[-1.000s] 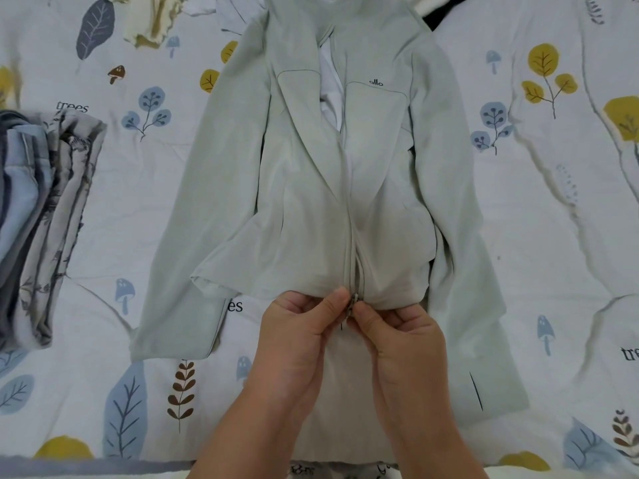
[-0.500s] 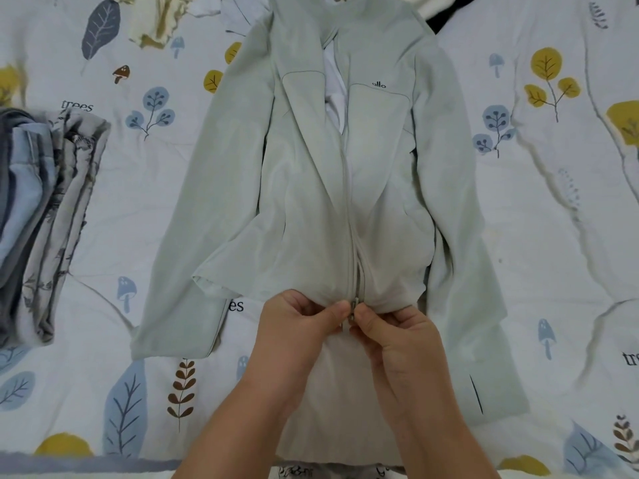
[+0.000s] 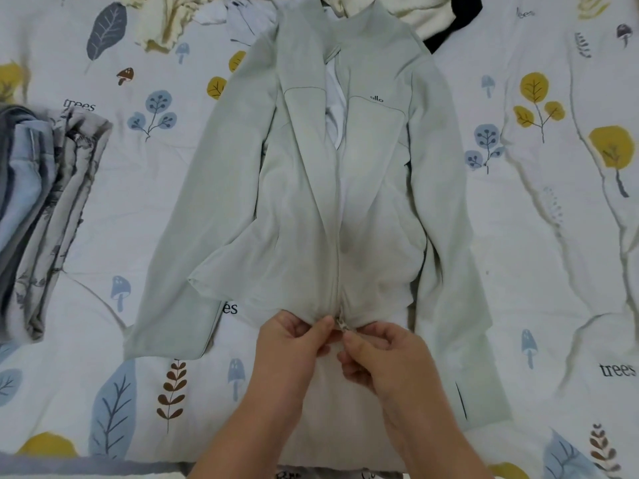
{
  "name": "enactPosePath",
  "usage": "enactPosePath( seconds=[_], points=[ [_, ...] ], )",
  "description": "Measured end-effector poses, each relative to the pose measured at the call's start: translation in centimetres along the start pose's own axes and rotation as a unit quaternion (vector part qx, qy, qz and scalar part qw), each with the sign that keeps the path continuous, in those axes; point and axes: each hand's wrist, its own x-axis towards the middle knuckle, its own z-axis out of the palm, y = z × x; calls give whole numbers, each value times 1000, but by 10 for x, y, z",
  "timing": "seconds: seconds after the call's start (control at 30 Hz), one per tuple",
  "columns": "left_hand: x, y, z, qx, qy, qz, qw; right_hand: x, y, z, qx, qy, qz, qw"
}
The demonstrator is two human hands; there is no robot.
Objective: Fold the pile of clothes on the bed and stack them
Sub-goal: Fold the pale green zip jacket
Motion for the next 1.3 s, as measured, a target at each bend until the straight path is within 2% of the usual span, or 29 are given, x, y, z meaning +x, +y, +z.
enactPosePath(
  seconds=[0.07, 0.1, 0.17, 0.2, 0.23, 0.3, 0.4, 0.5, 0.57, 0.63, 0.7, 0.73, 0.8, 0.83, 0.9, 1.0, 1.1, 1.23, 1.3],
  points=[
    [0, 1, 1, -3, -1, 1, 1000, -3, 0, -2, -129, 59, -83, 986],
    [0, 1, 1, -7, 0, 0, 1000, -4, 0, -2, -230, 73, -139, 961],
    [-1, 1, -1, -12, 2, 0, 1000, -7, -3, 0, -419, 86, -224, 876],
    [-1, 0, -2, -13, 1, 1, 1000, -5, -5, -1, -465, 95, -266, 839],
    [-1, 0, -3, -12, -1, 1, 1000, -2, -8, -2, -479, 97, -304, 818],
    [-2, -2, -3, -12, -5, -4, 1000, 9, -16, -3, -477, 97, -344, 803],
    [-3, -7, 0, -16, 4, -18, 1000, 33, -33, 1, -465, 96, -344, 810],
    [-7, -10, 2, -42, 10, -47, 998, 56, -58, 6, -380, 163, -360, 836],
    [-7, -10, 2, -55, 37, -50, 997, 64, -67, 8, -346, 143, -354, 857],
    [-4, -10, -1, 8, 125, -14, 992, 65, -67, 10, -341, 72, -335, 876],
    [0, -5, -1, 119, 239, 63, 962, 62, -62, 10, -339, 18, -322, 884],
    [2, 0, 1, 160, 262, 121, 944, 61, -61, 9, -337, 4, -321, 885],
    [7, 12, 11, 212, 217, 209, 930, 59, -61, 7, -328, -13, -323, 888],
    [12, 18, 16, 230, 172, 221, 932, 59, -63, 6, -324, -20, -325, 888],
    [23, 26, 25, 252, 103, 206, 940, 59, -69, 6, -327, -35, -336, 883],
    [38, 29, 26, 287, 82, 210, 931, 66, -81, 11, -380, -24, -354, 854],
    [43, 27, 20, 321, 40, 195, 926, 90, -99, 21, -408, 33, -376, 831],
    [45, 23, 2, 363, -47, 161, 917, 131, -140, 33, -325, 146, -363, 861],
    [51, 26, -7, 402, -78, 148, 900, 144, -155, 38, -292, 157, -356, 874]
  ],
)
